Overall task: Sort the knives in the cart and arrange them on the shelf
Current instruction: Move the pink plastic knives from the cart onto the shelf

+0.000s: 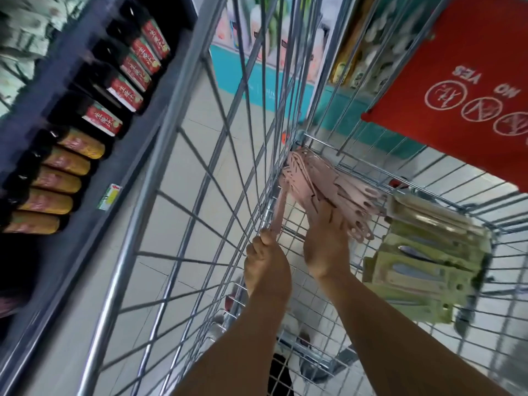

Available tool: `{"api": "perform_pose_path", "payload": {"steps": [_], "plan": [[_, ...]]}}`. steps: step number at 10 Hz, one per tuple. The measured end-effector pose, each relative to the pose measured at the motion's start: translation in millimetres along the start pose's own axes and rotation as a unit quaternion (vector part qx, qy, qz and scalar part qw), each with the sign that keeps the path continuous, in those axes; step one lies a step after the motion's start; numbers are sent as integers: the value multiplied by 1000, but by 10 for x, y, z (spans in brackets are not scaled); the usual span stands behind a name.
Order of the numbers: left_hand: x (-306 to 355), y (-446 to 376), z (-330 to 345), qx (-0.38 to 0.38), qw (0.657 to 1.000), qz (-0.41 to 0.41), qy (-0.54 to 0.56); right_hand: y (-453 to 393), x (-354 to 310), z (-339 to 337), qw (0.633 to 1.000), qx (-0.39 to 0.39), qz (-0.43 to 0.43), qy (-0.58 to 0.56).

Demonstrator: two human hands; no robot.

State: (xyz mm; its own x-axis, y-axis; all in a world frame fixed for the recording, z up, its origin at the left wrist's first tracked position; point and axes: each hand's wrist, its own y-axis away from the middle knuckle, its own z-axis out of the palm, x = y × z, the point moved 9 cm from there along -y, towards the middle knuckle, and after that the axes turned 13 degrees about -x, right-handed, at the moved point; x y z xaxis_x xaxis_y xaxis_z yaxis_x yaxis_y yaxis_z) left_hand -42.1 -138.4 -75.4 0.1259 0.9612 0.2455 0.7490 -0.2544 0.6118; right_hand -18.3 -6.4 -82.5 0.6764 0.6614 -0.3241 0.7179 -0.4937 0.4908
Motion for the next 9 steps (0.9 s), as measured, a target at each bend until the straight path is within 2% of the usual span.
{"api": "perform_pose_path", "payload": {"steps": [1,2,3,4,6,7,9], "plan": [[-20,65,-25,5,1000,2,-4,110,83,-6,999,13,-7,-48],[-35,204,-91,-14,997,25,78,294,133,-13,995,14,0,-96],[-31,412,-125,-65,993,30,91,613,171,-64,989,-34,44,-135],[-5,632,-235,-60,993,53,88,1013,77,-229,986,-40,59,-148],[33,1298,-536,-56,987,98,115,1718,-57,-556,979,19,68,-193],[49,1676,-784,-34,984,141,106,2087,-177,-751,974,51,76,-207],[-1,2459,-1471,36,965,199,166,2858,-537,-1176,972,137,42,-186]]}}
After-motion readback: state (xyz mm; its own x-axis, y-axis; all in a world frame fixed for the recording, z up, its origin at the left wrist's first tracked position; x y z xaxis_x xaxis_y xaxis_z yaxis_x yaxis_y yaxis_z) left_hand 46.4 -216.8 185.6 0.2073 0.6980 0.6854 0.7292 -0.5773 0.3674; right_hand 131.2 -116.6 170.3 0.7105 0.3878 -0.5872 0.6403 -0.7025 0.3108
